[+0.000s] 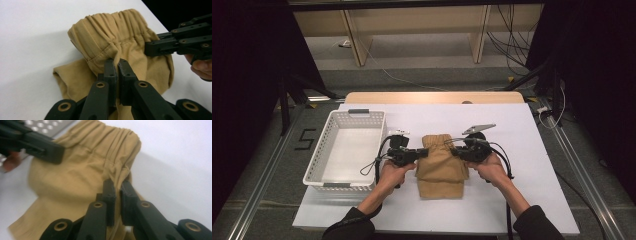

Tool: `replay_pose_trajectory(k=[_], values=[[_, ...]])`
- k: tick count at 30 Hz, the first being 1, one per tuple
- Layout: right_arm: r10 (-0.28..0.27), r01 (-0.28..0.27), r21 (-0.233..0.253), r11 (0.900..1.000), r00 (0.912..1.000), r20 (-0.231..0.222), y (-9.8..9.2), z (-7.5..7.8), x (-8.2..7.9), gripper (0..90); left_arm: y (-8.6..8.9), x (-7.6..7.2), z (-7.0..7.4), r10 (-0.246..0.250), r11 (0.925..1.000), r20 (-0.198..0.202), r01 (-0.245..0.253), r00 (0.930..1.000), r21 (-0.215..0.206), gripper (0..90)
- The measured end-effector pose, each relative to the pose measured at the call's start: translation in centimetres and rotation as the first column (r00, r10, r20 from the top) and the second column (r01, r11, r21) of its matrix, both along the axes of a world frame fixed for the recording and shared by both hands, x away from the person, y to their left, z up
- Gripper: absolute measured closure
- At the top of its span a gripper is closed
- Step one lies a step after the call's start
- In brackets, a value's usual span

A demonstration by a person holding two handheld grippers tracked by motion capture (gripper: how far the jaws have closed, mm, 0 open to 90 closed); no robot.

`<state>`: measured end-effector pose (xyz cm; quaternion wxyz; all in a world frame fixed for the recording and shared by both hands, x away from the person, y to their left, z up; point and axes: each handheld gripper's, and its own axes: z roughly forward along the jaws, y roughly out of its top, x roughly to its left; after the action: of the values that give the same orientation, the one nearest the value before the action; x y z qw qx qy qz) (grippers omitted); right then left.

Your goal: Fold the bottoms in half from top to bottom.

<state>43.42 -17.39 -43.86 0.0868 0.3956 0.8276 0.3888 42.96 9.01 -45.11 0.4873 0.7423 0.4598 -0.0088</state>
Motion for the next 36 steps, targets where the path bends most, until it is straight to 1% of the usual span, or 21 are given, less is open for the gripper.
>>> replay_pose_trajectory(k=[1, 3, 4, 7, 8, 10, 13, 14, 16, 18, 22, 24, 27, 30, 32, 36], values=[[0.011, -0.011, 0.002, 1.0, 0.9995, 0.031, -0.1, 0.4, -0.8, 85.5, 0.0, -0.2, 0.1, -0.008, 1.0, 0.006, 0.008, 0.9999, -0.001, 85.8], [0.022, -0.023, 0.009, 1.0, 0.9983, 0.054, -0.2, 0.8, -1.9, 85.9, -0.1, -0.8, 0.4, -0.023, 0.9997, 0.021, 0.023, 0.9995, 0.001, 85.8], [0.029, -0.03, 0.01, 0.999, 0.9977, 0.062, -0.2, 0.9, -2.3, 85.9, -0.1, -1.2, 0.6, -0.035, 0.9993, 0.035, 0.035, 0.9988, 0.009, 85.8], [0.053, -0.051, -0.02, 0.998, 0.9914, 0.12, -0.3, 1.1, -4.1, 85.9, -0.1, -2.1, 0.8, -0.06, 0.9982, 0.049, 0.06, 0.997, 0.002, 85.8], [0.058, -0.055, -0.023, 0.998, 0.9904, 0.126, -0.3, 1.1, -4.5, 85.9, -0.1, -2.5, 0.9, -0.072, 0.9974, 0.056, 0.072, 0.9958, 0.004, 85.7], [0.07, -0.069, -0.01, 0.998, 0.9882, 0.136, -0.8, 1.1, -5.7, 86.1, -0.1, -3.0, 1.0, -0.089, 0.996, 0.06, 0.089, 0.9942, 0.006, 85.6], [0.082, -0.083, 0.004, 0.997, 0.9871, 0.138, -1.2, 1.0, -7.2, 86.4, -0.1, -4.2, 1.0, -0.115, 0.9934, 0.065, 0.115, 0.9913, 0.01, 85.6], [0.088, -0.089, 0.003, 0.996, 0.9858, 0.144, -1.3, 0.9, -7.5, 86.5, -0.1, -4.7, 0.9, -0.127, 0.9918, 0.068, 0.126, 0.9895, 0.021, 85.6], [0.105, -0.106, 0.002, 0.994, 0.9844, 0.142, -1.3, 0.9, -8.5, 86.4, 0.0, -5.5, 0.8, -0.142, 0.9895, 0.072, 0.14, 0.9872, 0.036, 85.6], [0.121, -0.122, -0.004, 0.993, 0.9815, 0.149, -1.2, 0.8, -9.4, 86.4, 0.2, -6.3, 0.7, -0.155, 0.9876, 0.071, 0.153, 0.9853, 0.035, 85.5], [0.144, -0.144, -0.009, 0.989, 0.9794, 0.141, -1.2, 0.5, -10.8, 86.3, 0.5, -7.8, 0.2, -0.179, 0.9833, 0.066, 0.177, 0.9816, 0.045, 85.4], [0.156, -0.156, -0.011, 0.988, 0.9792, 0.13, -1.2, 0.3, -11.3, 85.8, 0.5, -8.3, 0.0, -0.193, 0.9803, 0.066, 0.189, 0.979, 0.055, 85.3], [0.163, -0.163, -0.013, 0.987, 0.9793, 0.12, -1.3, -0.1, -12.0, 83.8, 0.4, -8.8, -0.1, -0.203, 0.9783, 0.06, 0.2, 0.9773, 0.054, 84.8], [0.174, -0.174, -0.013, 0.985, 0.9781, 0.114, -1.6, -0.3, -12.7, 83.7, 0.4, -9.4, -0.2, -0.22, 0.9744, 0.054, 0.217, 0.9741, 0.06, 84.4], [0.182, -0.182, -0.009, 0.983, 0.9783, 0.099, -1.7, -0.4, -13.0, 80.7, 0.4, -9.8, -0.3, -0.227, 0.9724, 0.053, 0.223, 0.9724, 0.068, 84.4], [0.198, -0.197, -0.019, 0.98, 0.9762, 0.09, -1.8, -0.7, -13.8, 82.8, 0.5, -10.3, -0.6, -0.241, 0.9684, 0.042, 0.237, 0.9696, 0.076, 84.1]])
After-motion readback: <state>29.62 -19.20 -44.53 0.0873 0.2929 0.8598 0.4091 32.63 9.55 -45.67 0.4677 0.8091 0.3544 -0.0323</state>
